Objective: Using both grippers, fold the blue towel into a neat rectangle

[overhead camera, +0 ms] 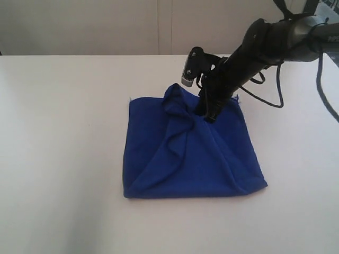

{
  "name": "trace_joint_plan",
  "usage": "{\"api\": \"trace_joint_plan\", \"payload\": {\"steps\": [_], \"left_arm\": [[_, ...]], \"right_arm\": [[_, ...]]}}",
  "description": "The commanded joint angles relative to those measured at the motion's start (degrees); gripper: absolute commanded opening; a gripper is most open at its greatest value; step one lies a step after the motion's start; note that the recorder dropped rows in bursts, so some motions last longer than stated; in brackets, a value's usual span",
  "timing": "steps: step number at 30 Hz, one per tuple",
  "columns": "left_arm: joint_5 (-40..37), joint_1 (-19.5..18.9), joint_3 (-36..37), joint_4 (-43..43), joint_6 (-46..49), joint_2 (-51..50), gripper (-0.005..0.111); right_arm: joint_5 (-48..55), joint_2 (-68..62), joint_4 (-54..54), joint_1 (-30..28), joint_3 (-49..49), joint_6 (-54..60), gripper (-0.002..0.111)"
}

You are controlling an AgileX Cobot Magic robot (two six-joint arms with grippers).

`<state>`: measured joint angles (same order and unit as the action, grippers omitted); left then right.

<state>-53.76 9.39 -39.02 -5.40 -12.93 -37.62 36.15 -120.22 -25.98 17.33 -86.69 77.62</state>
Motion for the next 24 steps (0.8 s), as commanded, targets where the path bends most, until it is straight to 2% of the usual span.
{"api": "trace_joint_plan", "payload": {"steps": [1, 11, 20, 21, 23, 24], "left_arm": [[-0.74, -0.07, 0.3, 0.26, -0.13, 0.38, 0.0], [-0.74, -0.07, 0.3, 0.26, -0.13, 0.38, 0.0], [-0.74, -0.07, 0.3, 0.26, -0.13, 0.38, 0.0], [-0.74, -0.07, 0.3, 0.26, -0.13, 0.38, 0.0], [-0.74, -0.07, 0.3, 0.26, -0.13, 0.38, 0.0], [-0.74, -0.07, 0.3, 0.26, -0.13, 0.38, 0.0]], "right_arm": [[-1.43, -1.79, -0.29, 1.03, 0.09, 2.19, 0.052], [-5.66, -2.5, -1.09, 1.03, 0.09, 2.07, 0.05], [-7.6, -2.52, -0.96, 1.03, 0.09, 2.07, 0.008], [-7.72, -2.14, -0.69, 0.93, 0.09, 1.54, 0.0], [-7.56, -0.49, -0.69, 0.93, 0.09, -0.03, 0.0], [-7.4, 0.9, -0.43, 0.93, 0.09, -4.33, 0.0]]}}
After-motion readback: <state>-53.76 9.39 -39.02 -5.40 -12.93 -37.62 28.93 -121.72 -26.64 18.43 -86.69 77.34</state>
